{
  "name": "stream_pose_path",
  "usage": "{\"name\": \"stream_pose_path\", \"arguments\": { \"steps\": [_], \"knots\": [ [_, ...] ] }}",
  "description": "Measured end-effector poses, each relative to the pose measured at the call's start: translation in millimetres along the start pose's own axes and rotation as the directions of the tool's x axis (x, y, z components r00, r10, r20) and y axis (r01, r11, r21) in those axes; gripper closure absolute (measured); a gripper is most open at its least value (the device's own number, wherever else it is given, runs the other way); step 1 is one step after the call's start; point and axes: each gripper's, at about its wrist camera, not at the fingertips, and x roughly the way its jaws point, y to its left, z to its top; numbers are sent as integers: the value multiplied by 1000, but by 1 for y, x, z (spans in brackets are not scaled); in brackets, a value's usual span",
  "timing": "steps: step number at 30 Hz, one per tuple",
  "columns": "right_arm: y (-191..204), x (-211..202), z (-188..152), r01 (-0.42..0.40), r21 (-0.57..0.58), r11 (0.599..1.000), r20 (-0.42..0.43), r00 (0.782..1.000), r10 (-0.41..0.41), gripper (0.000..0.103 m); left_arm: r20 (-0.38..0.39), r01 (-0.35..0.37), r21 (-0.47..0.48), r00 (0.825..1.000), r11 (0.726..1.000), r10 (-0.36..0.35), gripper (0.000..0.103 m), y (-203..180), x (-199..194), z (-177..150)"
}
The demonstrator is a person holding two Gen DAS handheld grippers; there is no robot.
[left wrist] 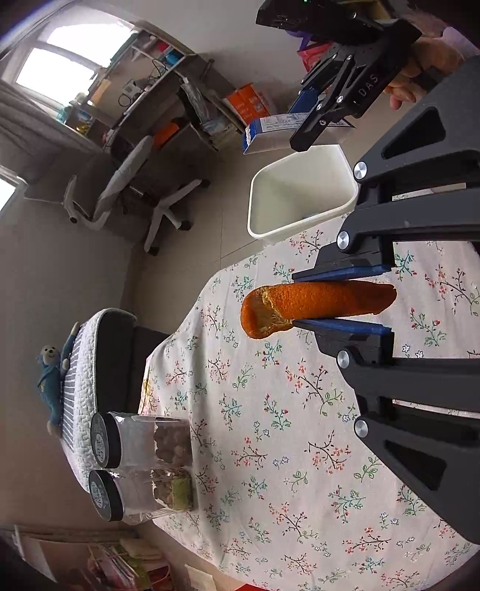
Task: Collect trash
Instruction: 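Carry the orange peel and blue card box to the bin and release both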
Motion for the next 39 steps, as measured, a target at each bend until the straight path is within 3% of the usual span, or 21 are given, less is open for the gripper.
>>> {"name": "stream_pose_path", "arguments": {
  "steps": [9,21,22,25,28,30,38,39],
  "knots": [
    [-53,7,5,117,96,989,19,993,-119,51,-19,39,17,999,999,-39,84,-29,31,5],
    [-120,19,0,243,271,932,-36,970,-242,51,-58,97,54,994,994,-94,84,-77,73,9],
    [-125,17,-1,248,286,926,-34,968,-249,48,-57,106,61,993,992,-103,84,-83,76,10],
    [-140,8,-4,292,331,897,-33,954,-298,24,-62,135,97,990,986,-130,84,-107,84,14],
    [-152,-4,-8,329,354,875,-18,938,-345,18,-71,160,133,986,978,-152,84,-133,95,15],
    [-157,-12,-10,372,359,856,-1,917,-399,8,-84,179,147,982,973,-168,84,-150,103,16],
    [-183,-32,-19,406,411,816,32,889,-458,7,-117,223,181,972,958,-204,82,-203,132,24],
    [-185,-33,-20,404,420,813,32,889,-458,7,-121,227,184,971,956,-207,76,-207,134,26]
  ]
}}
